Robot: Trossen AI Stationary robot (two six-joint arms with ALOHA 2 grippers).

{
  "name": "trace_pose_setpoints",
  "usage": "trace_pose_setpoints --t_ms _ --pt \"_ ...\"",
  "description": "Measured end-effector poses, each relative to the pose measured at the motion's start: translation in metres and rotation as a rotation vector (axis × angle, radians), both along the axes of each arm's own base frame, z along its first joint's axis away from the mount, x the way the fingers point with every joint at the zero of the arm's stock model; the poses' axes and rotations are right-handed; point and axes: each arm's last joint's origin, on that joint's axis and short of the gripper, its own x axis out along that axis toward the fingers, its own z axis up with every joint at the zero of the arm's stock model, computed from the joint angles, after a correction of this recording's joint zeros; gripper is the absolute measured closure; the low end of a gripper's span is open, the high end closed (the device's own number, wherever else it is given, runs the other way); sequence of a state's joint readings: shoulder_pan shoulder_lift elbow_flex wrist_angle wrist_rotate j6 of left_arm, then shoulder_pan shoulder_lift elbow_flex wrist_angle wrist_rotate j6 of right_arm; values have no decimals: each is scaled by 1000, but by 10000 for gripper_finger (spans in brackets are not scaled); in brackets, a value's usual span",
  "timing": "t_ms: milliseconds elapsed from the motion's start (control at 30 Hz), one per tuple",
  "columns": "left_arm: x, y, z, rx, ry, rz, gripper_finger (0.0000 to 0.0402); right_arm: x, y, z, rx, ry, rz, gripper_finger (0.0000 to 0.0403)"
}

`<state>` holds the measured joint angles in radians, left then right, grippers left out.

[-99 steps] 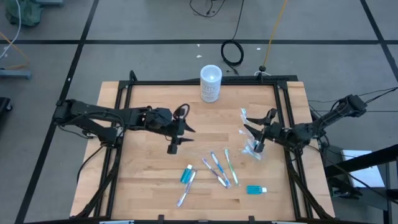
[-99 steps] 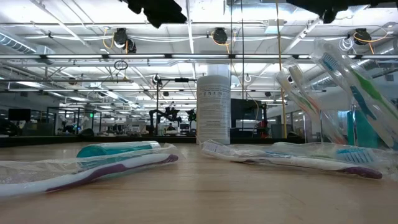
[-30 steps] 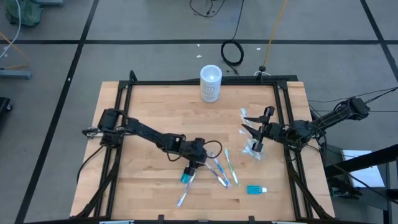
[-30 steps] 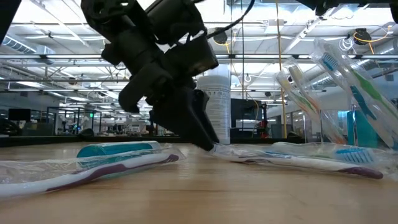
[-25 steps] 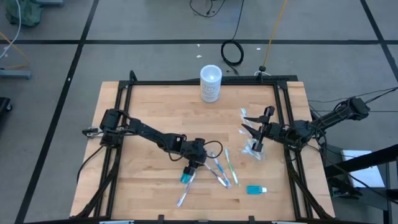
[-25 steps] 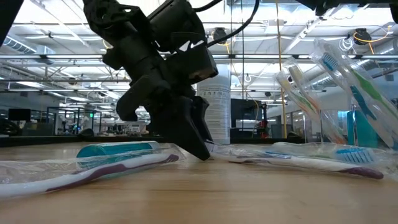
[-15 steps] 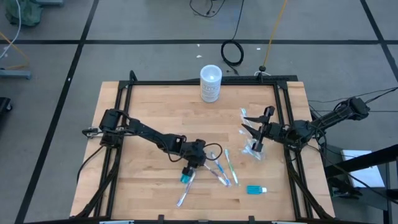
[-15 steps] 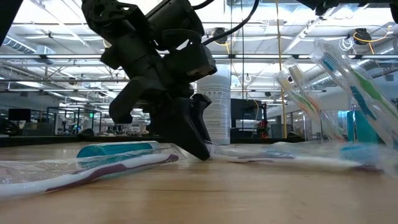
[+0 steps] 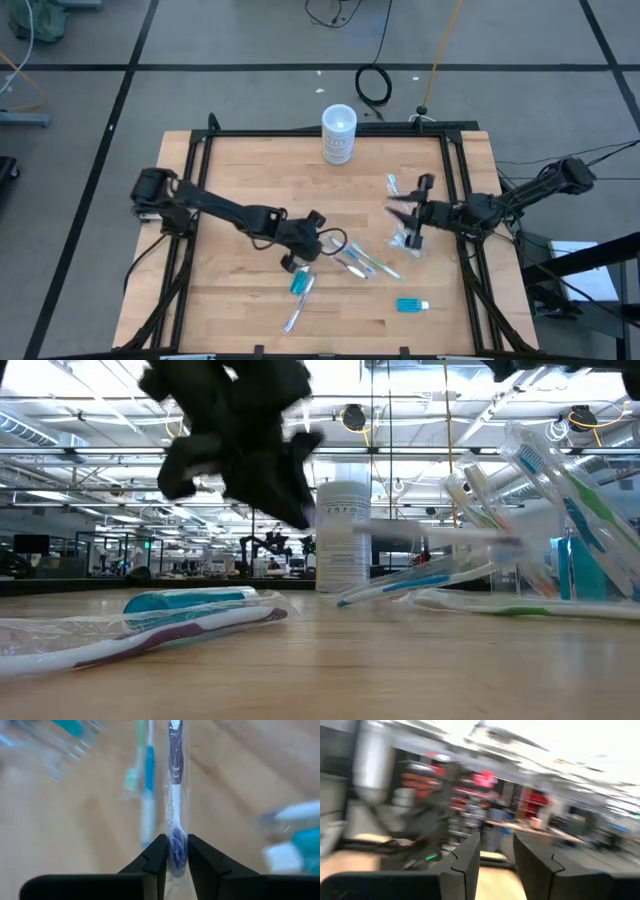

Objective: Pick & Place toothbrushing station
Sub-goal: Put the right purple toothbrush into the transparent organizer

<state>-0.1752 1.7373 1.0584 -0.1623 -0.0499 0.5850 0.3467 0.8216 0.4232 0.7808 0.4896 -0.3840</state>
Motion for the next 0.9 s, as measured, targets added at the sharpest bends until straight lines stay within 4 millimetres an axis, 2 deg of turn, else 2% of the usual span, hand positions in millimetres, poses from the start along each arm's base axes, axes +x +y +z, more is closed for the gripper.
trace_pose_setpoints --t_ms 133,300,433,533,633,733,900 --pt "-15 -6 38 324 -122 -109 331 20 0 -3 -35 14 191 302" --pt "-27 -13 65 674 -183 -193 331 53 -6 -3 -11 81 149 305" --pt "-30 -17 72 871 -172 -184 330 79 -9 -7 -32 200 164 299" --pt "-30 -21 70 1040 -120 -199 330 94 -9 -10 -47 286 250 291" --pt "-32 -26 70 1188 -63 -254 330 106 -9 -10 4 323 299 280" --pt "-33 -30 72 1275 -45 -309 330 114 -14 -8 72 323 286 264" --pt "-28 -31 82 1343 -92 -276 330 126 -26 -17 159 363 249 233"
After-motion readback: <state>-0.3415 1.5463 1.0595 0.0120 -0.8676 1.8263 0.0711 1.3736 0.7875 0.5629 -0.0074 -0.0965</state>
